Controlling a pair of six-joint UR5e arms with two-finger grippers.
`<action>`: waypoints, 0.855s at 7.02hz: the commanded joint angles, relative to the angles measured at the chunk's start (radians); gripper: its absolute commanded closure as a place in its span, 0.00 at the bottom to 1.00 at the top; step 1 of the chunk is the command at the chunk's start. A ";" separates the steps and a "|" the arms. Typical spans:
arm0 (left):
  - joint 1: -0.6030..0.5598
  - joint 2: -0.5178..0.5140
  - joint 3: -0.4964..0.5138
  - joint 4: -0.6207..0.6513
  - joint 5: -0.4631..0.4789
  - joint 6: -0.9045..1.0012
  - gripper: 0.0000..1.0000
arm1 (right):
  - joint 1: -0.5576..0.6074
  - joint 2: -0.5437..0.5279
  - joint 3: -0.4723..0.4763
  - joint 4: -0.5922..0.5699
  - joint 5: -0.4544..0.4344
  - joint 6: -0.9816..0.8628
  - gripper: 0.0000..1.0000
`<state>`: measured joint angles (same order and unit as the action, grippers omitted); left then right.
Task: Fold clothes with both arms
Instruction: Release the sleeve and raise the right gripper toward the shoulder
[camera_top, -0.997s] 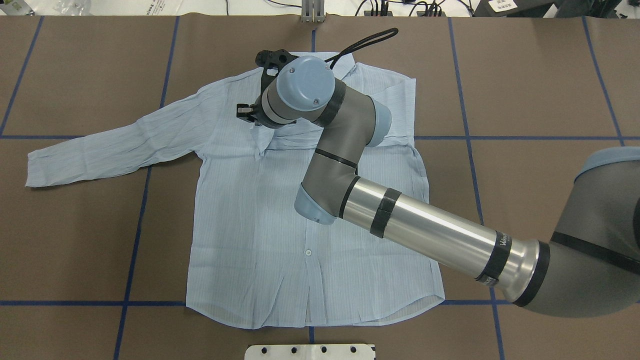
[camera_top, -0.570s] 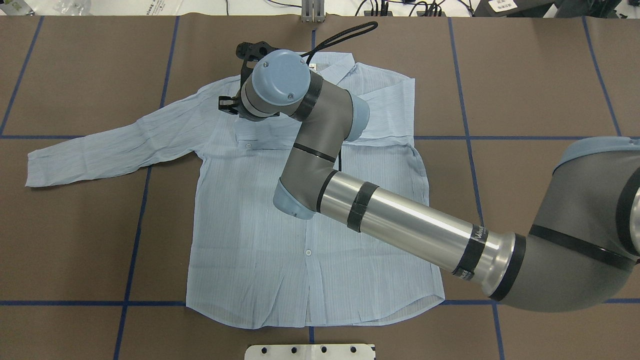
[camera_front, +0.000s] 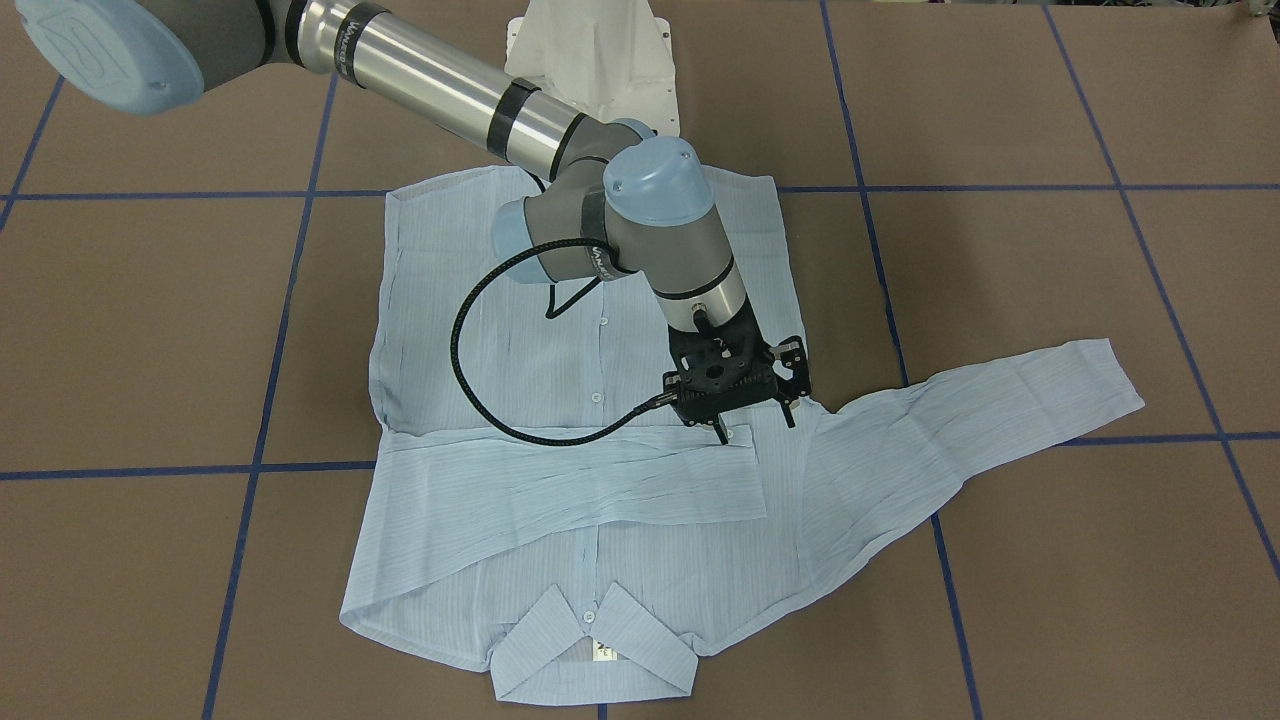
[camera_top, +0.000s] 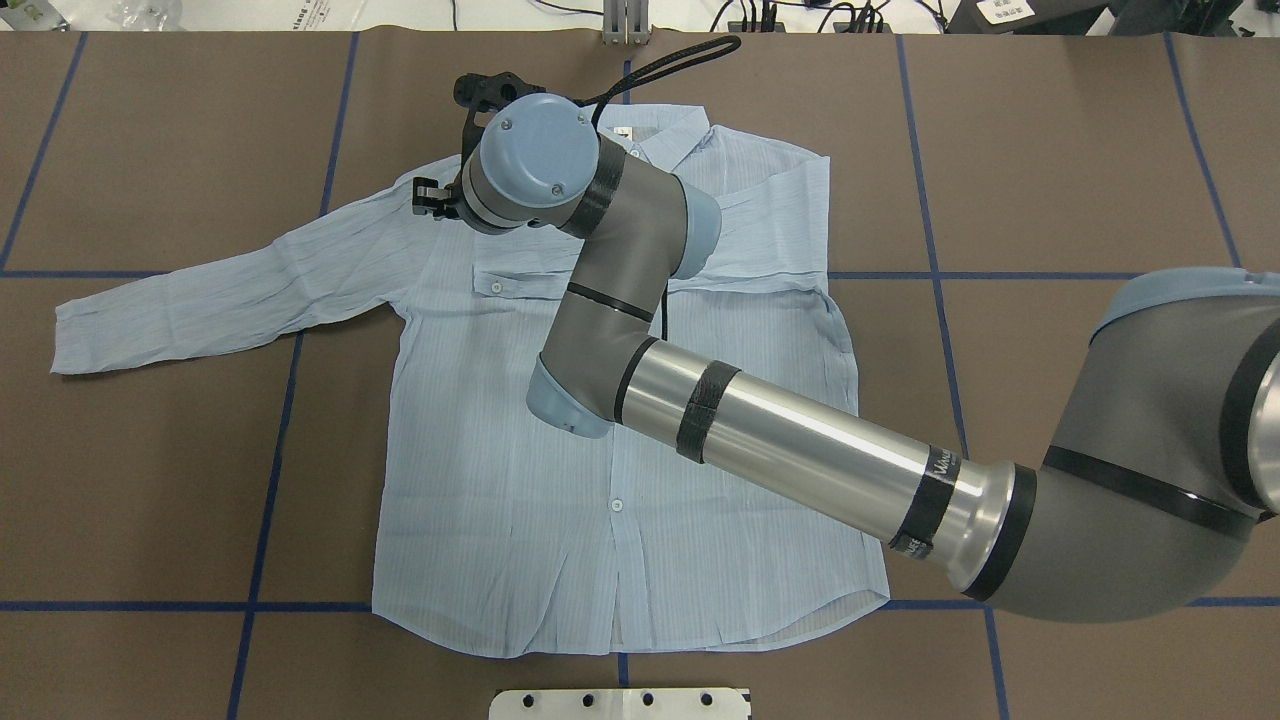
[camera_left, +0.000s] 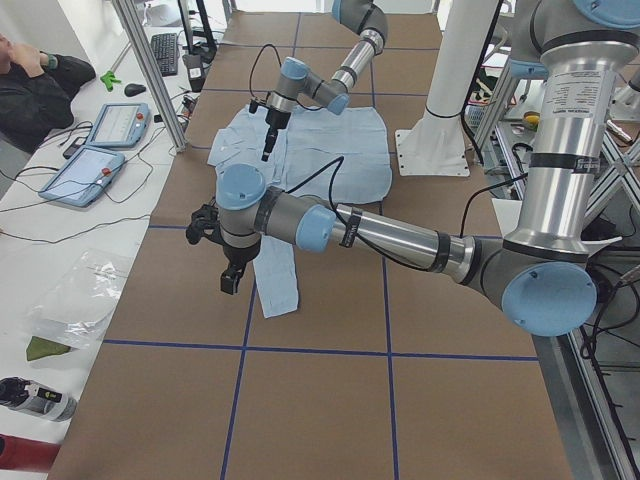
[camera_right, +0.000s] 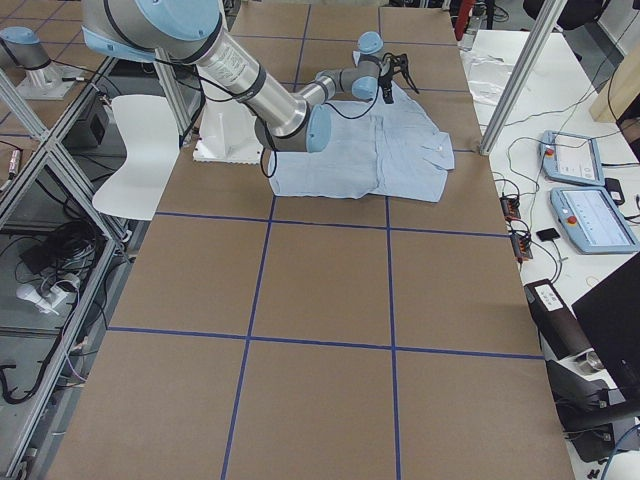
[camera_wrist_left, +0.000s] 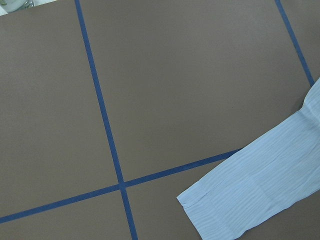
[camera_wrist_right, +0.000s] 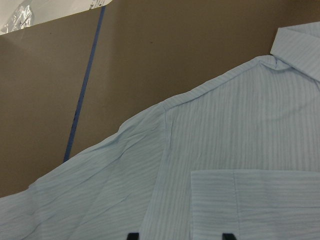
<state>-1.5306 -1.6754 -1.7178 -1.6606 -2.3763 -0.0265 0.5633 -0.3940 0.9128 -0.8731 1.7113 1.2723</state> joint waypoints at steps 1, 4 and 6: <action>0.013 0.011 0.001 -0.092 0.003 -0.187 0.01 | 0.015 -0.011 0.064 -0.097 0.020 0.010 0.00; 0.146 0.136 0.000 -0.449 0.079 -0.587 0.03 | 0.116 -0.104 0.303 -0.441 0.212 -0.013 0.00; 0.275 0.210 0.000 -0.612 0.187 -0.818 0.03 | 0.176 -0.251 0.497 -0.612 0.260 -0.162 0.00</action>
<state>-1.3312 -1.5090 -1.7180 -2.1725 -2.2543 -0.6994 0.7044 -0.5593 1.2904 -1.3713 1.9428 1.2038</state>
